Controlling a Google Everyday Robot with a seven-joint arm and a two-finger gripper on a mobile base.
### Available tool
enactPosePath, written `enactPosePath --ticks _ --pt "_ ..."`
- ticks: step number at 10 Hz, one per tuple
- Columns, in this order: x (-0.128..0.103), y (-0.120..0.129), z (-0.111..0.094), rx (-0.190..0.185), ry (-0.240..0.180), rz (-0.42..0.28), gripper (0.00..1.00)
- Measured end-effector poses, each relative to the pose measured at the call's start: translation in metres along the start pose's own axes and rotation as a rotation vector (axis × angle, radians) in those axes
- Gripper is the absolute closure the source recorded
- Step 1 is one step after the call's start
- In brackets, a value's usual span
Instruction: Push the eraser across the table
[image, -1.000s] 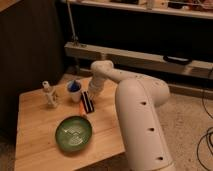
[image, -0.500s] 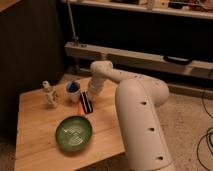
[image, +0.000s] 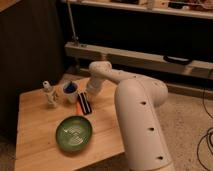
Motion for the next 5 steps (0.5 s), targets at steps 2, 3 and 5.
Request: enactPosePath --ticks 2,3,5 --pt "0.000 -0.004 0.000 0.002 -0.004 0.004 1.00" --pt "0.001 0.002 0.002 -0.003 -0.003 -0.013 1.00" --pt "0.006 0.031 0.015 -0.021 0.000 -0.072 1.00"
